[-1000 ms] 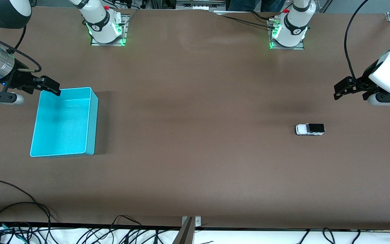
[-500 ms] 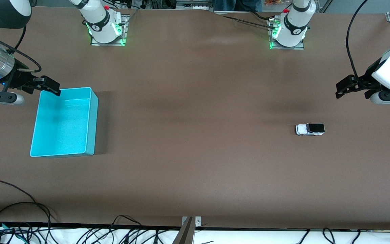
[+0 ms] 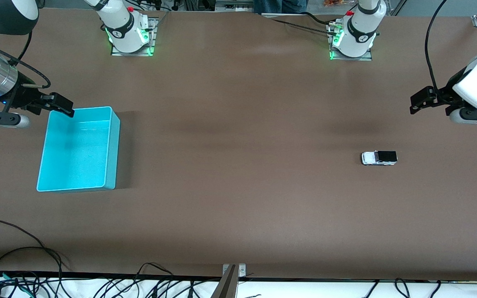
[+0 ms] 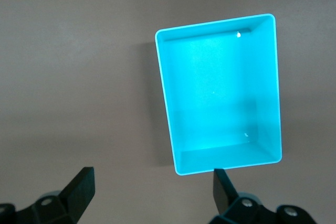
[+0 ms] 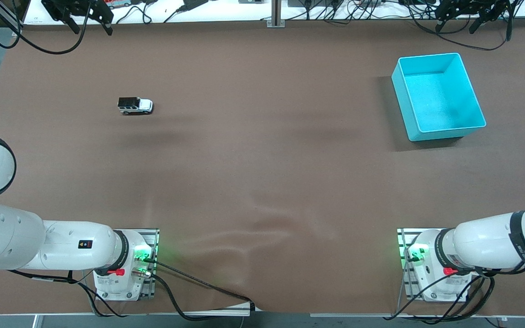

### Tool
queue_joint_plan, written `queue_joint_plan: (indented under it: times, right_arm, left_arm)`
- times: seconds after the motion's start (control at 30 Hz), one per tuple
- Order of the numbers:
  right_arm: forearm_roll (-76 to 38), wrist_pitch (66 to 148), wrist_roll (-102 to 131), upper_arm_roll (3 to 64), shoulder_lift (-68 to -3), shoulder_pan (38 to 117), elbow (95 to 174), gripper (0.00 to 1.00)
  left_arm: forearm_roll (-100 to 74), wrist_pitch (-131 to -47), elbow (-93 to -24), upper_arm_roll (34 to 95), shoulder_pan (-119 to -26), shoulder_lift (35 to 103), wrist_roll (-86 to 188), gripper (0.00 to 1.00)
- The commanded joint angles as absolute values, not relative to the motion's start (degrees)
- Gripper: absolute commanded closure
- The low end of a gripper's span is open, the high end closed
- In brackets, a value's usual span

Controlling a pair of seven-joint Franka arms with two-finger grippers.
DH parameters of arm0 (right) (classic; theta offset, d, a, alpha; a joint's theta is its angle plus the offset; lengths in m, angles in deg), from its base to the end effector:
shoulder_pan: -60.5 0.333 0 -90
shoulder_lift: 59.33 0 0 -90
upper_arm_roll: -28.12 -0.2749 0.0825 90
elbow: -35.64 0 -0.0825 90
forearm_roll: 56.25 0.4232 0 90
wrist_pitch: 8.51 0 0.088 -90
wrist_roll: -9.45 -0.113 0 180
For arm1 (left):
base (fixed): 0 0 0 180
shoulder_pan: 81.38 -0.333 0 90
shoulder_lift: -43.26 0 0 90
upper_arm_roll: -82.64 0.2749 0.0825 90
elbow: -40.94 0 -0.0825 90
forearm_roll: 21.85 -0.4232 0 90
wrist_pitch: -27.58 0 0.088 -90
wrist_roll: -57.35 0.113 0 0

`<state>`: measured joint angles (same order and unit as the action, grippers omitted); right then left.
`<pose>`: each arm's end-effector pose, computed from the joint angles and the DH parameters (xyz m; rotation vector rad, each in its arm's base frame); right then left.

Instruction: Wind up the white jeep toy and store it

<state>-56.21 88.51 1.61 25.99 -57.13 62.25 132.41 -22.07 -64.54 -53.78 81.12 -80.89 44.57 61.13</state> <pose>0.6066 0.0410 0.5041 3.1379 -0.1086 -0.0535 0.5980 -0.0204 0.5248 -3.1336 0.1589 0.1072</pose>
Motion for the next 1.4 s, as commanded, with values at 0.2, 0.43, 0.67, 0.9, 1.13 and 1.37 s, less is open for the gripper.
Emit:
queue_joint_plan:
  times: [0.2,0.43,0.67,0.9,1.13,1.37]
  right_arm:
    - [-56.2,88.6,2.5,25.9,-57.6,62.2,132.6,0.0]
    - [-56.2,88.6,2.5,25.9,-57.6,62.2,132.6,0.0]
    - [-56.1,88.5,2.5,25.9,-57.7,62.2,132.6,0.0]
    - [-56.0,88.4,2.5,25.9,-57.7,62.1,132.6,0.0]
    - [-56.1,88.6,2.5,25.9,-57.6,62.2,132.6,0.0]
    - [-55.9,88.5,2.5,26.0,-57.6,62.1,132.6,0.0]
  left_arm:
    - [-23.5,-63.8,-53.4,81.2,-81.0,48.3,79.0,0.0]
    - [-23.6,-64.7,-53.7,81.3,-81.5,51.5,91.9,0.0]
    - [-24.5,-69.4,-57.5,81.2,-82.3,52.2,101.7,0.0]
    - [-24.7,-75.3,-63.1,81.1,-82.3,52.1,104.0,0.0]
    - [-26.5,-86.7,-70.1,81.1,-82.5,52.0,113.6,0.0]
    - [-26.6,-97.6,-77.5,81.1,-83.7,52.2,122.4,0.0]
